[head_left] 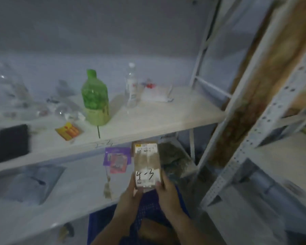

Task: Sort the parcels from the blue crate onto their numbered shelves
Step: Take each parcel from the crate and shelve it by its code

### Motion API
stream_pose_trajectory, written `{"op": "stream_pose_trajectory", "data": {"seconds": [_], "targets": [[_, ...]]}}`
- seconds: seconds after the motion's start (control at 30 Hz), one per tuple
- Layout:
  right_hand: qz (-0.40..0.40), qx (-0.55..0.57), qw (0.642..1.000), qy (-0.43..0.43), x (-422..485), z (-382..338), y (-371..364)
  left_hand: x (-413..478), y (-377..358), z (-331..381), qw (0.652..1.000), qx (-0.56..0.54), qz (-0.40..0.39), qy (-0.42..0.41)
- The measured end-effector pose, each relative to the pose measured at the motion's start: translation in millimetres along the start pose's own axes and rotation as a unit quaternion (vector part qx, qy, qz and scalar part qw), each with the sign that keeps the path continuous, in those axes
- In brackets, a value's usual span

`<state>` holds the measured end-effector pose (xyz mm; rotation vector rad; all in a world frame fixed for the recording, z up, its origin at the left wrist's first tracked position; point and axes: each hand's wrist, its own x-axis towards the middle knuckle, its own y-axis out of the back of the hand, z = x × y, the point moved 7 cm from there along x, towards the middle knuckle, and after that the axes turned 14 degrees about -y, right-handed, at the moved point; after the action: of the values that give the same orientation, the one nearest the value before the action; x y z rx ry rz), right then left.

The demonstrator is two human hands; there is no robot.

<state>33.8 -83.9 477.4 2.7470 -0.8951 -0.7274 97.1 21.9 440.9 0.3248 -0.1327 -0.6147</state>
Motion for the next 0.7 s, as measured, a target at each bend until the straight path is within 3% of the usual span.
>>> {"op": "stream_pose_trajectory", "data": {"seconds": [0.17,0.27,0.43,0.6,0.7], "targets": [[0.092,0.017,0.988,0.122,-135,-88,81,-64,10,168,0.980,-0.001,-0.056,-0.193],[0.160,0.021,0.975,0.155,-210,-118,135,-88,4,254,0.961,0.011,-0.095,-0.260],[0.285,0.000,0.940,0.187,-312,-170,229,-133,-18,396,0.897,0.046,-0.131,-0.420],[0.351,-0.014,0.893,0.282,-406,-231,297,-168,-37,503,0.841,0.007,-0.205,-0.500],[0.380,0.005,0.878,0.292,-449,-240,329,-188,-51,545,0.830,0.068,-0.180,-0.523]]}}
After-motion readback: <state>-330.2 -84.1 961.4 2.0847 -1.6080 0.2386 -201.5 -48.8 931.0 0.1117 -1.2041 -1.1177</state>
